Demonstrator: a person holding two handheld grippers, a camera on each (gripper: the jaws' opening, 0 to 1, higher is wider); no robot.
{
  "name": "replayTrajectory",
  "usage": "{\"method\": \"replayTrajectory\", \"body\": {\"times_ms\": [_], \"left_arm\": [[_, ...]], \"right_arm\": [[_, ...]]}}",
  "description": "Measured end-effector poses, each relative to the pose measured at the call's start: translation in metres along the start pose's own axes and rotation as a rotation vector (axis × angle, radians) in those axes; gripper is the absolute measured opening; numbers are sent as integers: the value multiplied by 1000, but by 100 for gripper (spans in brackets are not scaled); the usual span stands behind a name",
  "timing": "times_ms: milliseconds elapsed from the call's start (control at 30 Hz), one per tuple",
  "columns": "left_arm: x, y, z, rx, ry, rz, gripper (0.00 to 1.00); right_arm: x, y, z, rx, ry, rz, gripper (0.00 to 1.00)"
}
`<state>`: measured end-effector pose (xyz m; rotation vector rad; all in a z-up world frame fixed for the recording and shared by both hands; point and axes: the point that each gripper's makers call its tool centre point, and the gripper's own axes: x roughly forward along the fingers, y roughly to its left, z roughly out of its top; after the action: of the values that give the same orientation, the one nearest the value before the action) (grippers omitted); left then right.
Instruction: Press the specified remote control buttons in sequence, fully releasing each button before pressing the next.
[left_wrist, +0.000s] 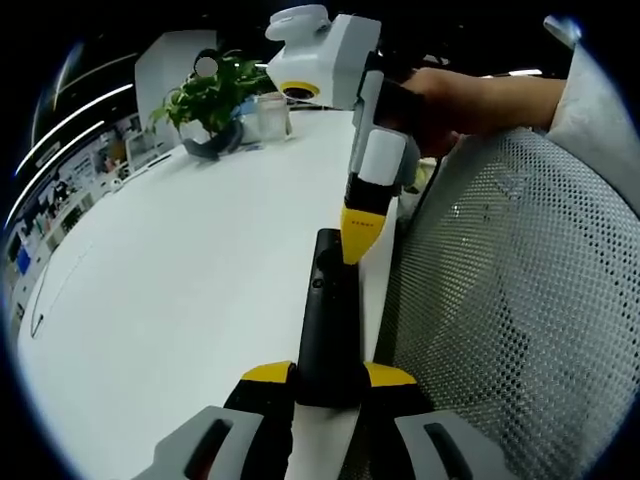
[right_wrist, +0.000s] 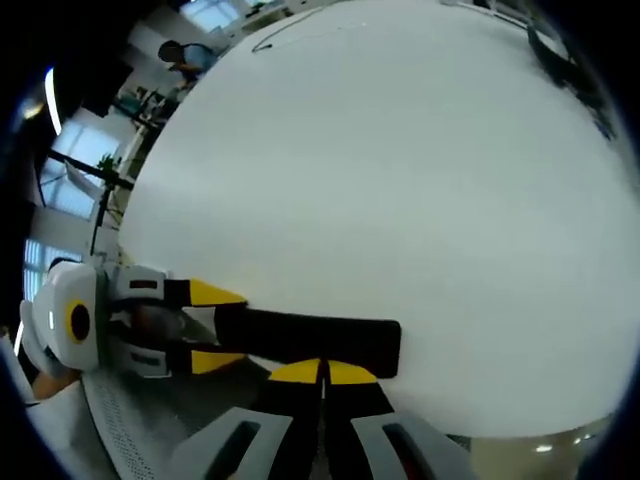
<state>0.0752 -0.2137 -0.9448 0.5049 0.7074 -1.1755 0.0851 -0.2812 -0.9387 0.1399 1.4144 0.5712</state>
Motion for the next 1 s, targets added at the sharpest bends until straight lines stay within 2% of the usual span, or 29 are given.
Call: {"method": "replayTrajectory", "body": {"times_ms": [133, 233, 367, 767, 1000], "left_arm": [[0, -1, 0, 9, 0, -4, 24], [0, -1, 0, 12, 2, -9, 24], [1, -3, 1, 16, 5, -13, 24], [1, -5, 0, 24, -1, -21, 24], [1, -5, 0, 22, -2, -19, 25]], "right_arm": [[-4, -3, 6, 7, -35, -13, 0], [-7, -1, 11, 36, -70, 23, 0], [-6, 1, 10, 49, -66, 35, 0], [0, 2, 6, -12, -32, -7, 0], [1, 0, 6, 14, -32, 1, 0]]}}
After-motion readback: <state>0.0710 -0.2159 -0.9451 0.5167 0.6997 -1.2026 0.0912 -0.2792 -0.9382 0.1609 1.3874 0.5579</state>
